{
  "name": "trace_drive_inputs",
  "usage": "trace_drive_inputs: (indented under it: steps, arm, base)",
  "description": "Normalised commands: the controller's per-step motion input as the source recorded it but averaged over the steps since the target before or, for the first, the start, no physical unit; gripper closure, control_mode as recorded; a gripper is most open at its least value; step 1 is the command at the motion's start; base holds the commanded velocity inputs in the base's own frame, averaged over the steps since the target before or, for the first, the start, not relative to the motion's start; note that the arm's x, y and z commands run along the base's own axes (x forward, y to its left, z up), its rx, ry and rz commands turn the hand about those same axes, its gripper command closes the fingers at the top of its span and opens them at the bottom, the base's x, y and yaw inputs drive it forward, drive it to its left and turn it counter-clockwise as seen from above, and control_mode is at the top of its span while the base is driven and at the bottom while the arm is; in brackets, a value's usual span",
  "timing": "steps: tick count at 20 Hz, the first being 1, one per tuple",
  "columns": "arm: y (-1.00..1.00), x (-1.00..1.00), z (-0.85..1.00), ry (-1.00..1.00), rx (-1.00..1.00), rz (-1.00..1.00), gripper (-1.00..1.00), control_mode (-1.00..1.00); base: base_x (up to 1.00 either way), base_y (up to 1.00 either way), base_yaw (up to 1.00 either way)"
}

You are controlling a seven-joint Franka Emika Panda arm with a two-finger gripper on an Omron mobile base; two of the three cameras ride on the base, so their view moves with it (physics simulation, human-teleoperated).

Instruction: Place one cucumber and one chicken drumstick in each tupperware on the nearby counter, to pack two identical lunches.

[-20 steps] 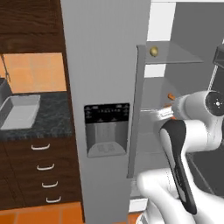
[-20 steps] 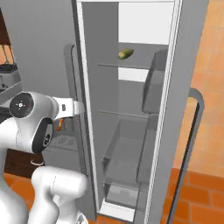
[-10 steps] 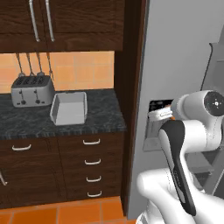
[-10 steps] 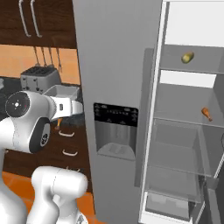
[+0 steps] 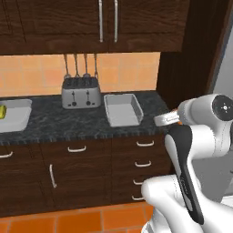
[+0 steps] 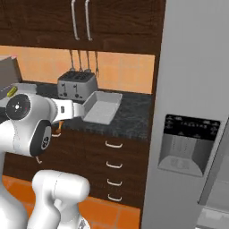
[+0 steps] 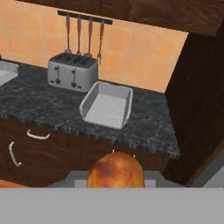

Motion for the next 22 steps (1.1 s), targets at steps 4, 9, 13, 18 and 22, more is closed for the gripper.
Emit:
trace_drive_inputs:
  steps: [4, 9, 13, 18, 22]
  arm:
    - [0.00, 0.00, 0.00, 0.00, 0.00, 0.00, 1.00, 1.00]
    - [0.00, 0.00, 0.00, 0.00, 0.00, 0.00, 1.00, 1.00]
    - [0.00, 0.00, 0.00, 0.00, 0.00, 0.00, 1.00, 1.00]
    - [0.00, 0.00, 0.00, 0.00, 0.00, 0.00, 1.00, 1.00]
    - [0.00, 0.00, 0.00, 0.00, 0.00, 0.00, 1.00, 1.00]
  base:
    - [0.16, 1.00, 0.00]
    - [0.27, 1.00, -0.02]
    - [0.41, 1.00, -0.02]
    - [0.67, 1.00, 0.00]
    - [0.72, 0.91, 0.00]
